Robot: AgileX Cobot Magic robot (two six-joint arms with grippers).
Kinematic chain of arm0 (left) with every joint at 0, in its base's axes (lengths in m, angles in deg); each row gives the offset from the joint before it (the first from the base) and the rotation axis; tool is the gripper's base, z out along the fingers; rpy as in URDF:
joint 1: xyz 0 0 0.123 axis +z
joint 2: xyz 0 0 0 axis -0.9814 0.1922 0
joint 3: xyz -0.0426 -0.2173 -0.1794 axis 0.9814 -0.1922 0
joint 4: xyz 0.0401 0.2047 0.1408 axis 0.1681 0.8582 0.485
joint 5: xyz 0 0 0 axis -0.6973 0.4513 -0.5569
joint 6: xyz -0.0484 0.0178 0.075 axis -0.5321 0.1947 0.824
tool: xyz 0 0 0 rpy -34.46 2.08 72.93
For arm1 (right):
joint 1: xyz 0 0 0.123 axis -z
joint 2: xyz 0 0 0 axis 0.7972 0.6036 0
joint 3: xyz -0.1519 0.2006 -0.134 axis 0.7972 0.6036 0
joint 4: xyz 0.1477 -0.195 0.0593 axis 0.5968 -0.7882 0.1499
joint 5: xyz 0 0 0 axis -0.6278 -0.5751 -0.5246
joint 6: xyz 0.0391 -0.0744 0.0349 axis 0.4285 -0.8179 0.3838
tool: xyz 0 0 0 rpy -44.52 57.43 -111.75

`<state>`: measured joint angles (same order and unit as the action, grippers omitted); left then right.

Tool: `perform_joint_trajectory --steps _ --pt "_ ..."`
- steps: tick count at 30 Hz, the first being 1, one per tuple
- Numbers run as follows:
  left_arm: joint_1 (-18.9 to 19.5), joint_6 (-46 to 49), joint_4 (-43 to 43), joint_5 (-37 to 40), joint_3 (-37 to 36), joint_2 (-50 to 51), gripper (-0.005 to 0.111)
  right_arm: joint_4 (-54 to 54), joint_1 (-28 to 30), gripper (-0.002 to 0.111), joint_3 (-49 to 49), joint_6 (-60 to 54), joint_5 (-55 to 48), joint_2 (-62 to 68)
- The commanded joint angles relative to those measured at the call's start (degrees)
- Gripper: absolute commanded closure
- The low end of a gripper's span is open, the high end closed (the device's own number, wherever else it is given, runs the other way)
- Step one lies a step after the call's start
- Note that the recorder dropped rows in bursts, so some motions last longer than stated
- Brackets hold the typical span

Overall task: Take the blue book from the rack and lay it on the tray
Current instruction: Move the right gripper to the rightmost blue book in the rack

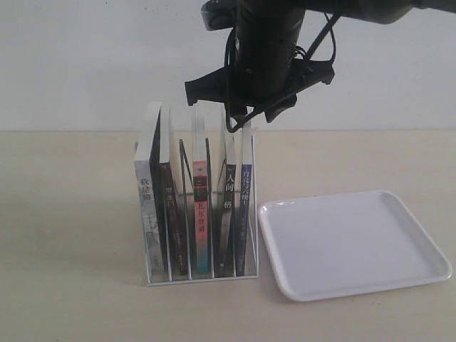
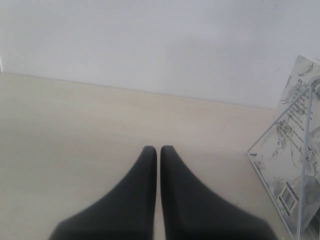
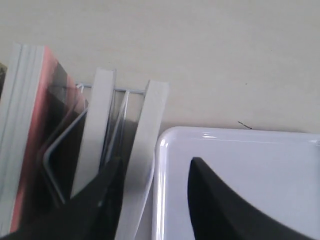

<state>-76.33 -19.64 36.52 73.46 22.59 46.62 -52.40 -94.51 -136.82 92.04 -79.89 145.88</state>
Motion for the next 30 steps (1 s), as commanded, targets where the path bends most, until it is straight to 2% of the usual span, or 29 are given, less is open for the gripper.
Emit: perform_joint_trajectory --steps 1,11,18,30 --pt "0.20 -0.57 -0.59 -0.50 0.20 0.19 0.103 1.78 0.47 0.068 0.14 -0.91 0.00 0.35" --pt "0.20 -0.57 -0.59 -0.50 0.20 0.19 0.103 2.36 0.47 0.070 0.14 -1.04 0.02 1.98" --pt "0.20 -0.57 -0.59 -0.50 0.20 0.19 0.103 3.23 0.47 0.093 0.14 -1.04 -0.19 2.08" --pt "0.20 -0.57 -0.59 -0.50 0.20 0.19 0.103 3.57 0.47 0.093 0.14 -1.04 -0.90 4.61"
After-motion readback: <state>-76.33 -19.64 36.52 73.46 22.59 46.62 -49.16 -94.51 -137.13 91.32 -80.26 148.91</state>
